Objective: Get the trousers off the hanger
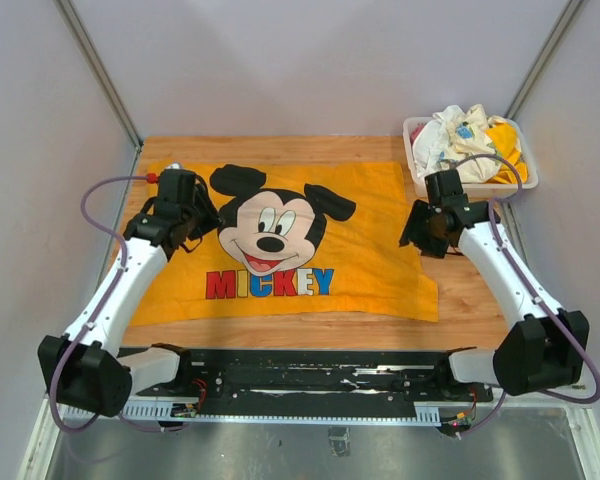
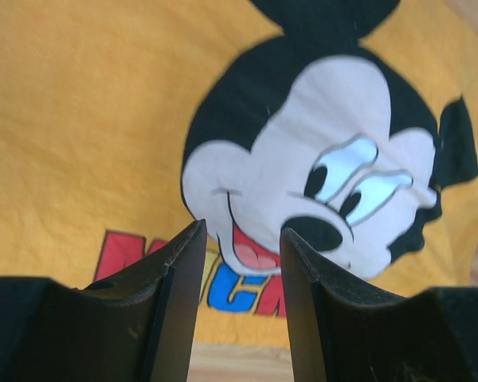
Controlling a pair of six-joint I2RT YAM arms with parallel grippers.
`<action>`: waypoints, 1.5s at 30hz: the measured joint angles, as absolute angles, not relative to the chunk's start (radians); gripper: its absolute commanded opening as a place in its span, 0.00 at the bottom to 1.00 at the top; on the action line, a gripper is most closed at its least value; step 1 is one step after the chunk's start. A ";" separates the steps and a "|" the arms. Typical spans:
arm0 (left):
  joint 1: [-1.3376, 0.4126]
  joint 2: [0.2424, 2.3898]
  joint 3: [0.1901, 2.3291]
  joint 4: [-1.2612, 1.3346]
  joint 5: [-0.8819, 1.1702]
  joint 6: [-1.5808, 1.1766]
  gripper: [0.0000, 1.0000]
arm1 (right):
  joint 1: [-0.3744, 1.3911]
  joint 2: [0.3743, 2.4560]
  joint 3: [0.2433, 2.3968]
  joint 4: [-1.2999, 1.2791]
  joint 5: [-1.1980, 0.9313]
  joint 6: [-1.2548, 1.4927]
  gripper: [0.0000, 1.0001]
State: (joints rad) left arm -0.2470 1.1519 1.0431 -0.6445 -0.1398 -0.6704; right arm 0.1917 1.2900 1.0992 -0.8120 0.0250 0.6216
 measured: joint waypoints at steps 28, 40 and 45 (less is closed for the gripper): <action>-0.179 1.567 1.155 -0.426 -0.173 -0.515 0.47 | 0.550 2.099 1.916 -0.682 -0.133 0.355 0.61; -0.132 1.569 1.193 -0.413 -0.109 -0.538 0.47 | 0.665 2.128 1.959 -0.614 -0.176 0.226 0.66; -0.100 1.533 1.177 -0.417 -0.091 -0.548 0.47 | 0.670 2.132 1.959 -0.570 -0.162 0.184 0.65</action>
